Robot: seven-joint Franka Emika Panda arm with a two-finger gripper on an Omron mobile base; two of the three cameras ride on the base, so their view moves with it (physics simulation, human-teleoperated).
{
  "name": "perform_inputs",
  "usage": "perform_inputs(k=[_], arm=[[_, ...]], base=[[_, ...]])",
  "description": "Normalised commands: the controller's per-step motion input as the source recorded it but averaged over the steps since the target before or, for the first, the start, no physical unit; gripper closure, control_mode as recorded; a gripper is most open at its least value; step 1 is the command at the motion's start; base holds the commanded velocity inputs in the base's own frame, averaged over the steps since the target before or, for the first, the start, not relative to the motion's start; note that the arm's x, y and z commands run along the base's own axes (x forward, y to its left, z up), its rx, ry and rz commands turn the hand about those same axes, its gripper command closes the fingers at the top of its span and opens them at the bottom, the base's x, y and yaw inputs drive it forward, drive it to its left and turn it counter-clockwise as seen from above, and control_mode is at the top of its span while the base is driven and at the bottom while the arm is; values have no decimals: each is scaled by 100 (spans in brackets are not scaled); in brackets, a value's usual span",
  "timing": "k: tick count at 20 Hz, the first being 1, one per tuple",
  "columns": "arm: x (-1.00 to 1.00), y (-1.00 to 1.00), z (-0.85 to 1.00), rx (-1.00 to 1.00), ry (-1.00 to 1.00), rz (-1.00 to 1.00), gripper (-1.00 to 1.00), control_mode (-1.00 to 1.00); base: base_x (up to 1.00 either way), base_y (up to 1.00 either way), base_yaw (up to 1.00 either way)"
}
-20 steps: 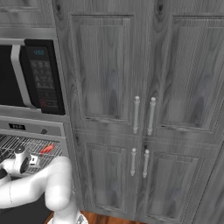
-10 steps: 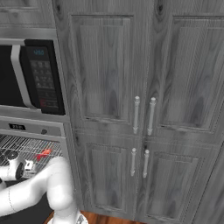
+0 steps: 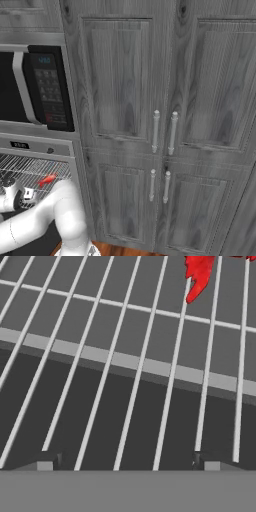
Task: Take the fish from the oven and place it on the plate on the counter.
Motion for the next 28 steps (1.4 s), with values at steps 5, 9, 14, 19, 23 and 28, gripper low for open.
perform_inputs(k=[5, 9, 14, 19, 23, 28], arm=[[-100, 17, -100, 0, 0, 0, -100, -100], [-100, 15, -100, 0, 0, 0, -100, -100], [-100, 12, -100, 0, 0, 0, -100, -100], [-100, 8, -100, 0, 1, 0, -100, -100], [-100, 2, -100, 0, 2, 0, -100, -100], [-100, 0, -100, 0, 5, 2, -100, -100]], base=[[0, 0, 0], [0, 0, 0], [0, 0, 0], [0, 0, 0], [0, 0, 0], [0, 0, 0]])
